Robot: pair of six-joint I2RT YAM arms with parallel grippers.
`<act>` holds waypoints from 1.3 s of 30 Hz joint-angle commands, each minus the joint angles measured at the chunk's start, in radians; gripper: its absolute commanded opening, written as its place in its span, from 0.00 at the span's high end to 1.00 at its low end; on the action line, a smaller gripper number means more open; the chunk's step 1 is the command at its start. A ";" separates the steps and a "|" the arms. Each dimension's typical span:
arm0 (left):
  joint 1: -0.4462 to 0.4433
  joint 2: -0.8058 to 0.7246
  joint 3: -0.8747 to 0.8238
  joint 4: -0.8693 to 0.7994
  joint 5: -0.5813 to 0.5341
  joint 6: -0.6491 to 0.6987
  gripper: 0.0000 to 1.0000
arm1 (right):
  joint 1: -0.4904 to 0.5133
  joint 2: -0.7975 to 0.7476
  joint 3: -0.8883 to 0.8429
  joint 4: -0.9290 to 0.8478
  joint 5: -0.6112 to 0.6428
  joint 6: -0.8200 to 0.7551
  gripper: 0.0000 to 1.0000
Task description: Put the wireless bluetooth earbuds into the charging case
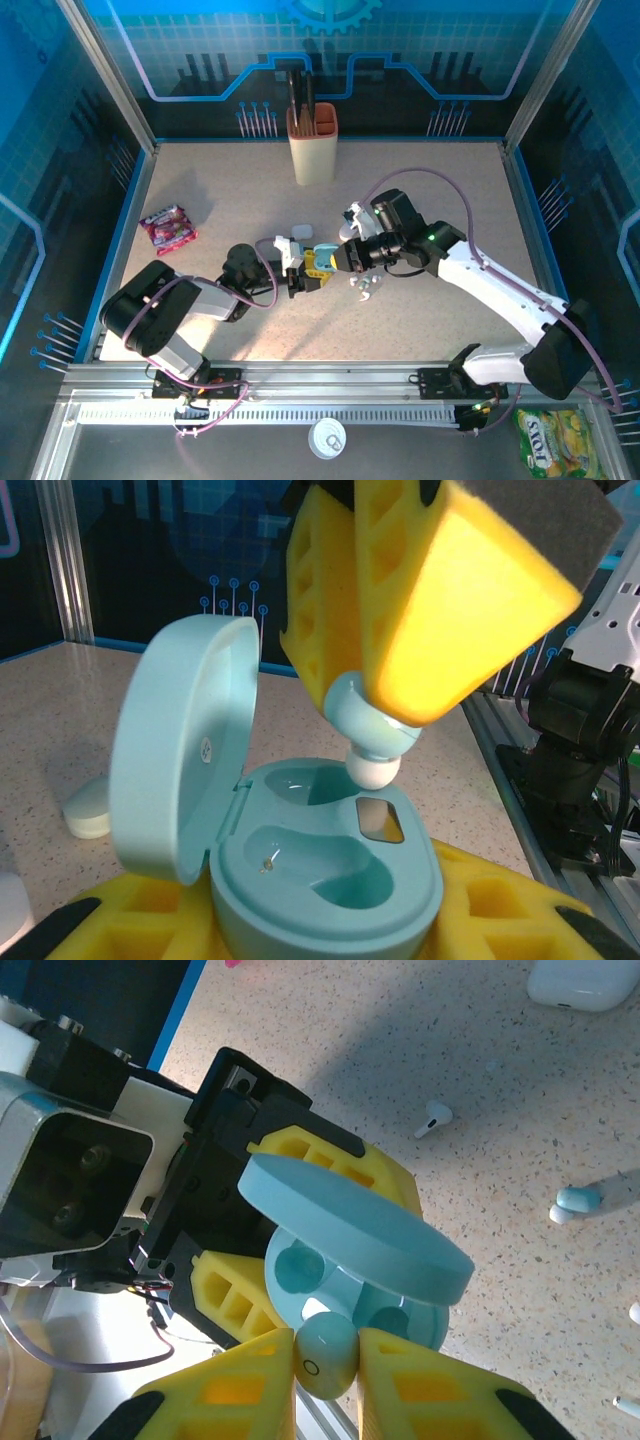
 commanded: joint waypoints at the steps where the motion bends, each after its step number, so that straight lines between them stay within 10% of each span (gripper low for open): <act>1: -0.009 0.001 0.005 0.057 0.037 -0.003 0.71 | 0.012 0.007 0.029 0.013 -0.005 -0.021 0.81; 16: -0.009 -0.022 -0.002 0.057 0.018 0.000 0.72 | 0.016 0.038 0.030 -0.040 0.057 -0.049 0.80; 23: -0.007 -0.032 0.001 0.002 -0.052 0.021 0.72 | 0.013 -0.026 0.012 -0.001 0.077 -0.043 0.47; 32: 0.095 -0.128 -0.044 -0.081 -0.143 -0.013 0.72 | -0.047 -0.172 -0.209 0.202 0.214 0.110 0.39; 39: 0.187 -0.260 -0.102 -0.155 -0.173 -0.012 0.73 | -0.023 0.018 -0.222 0.194 0.322 0.179 0.40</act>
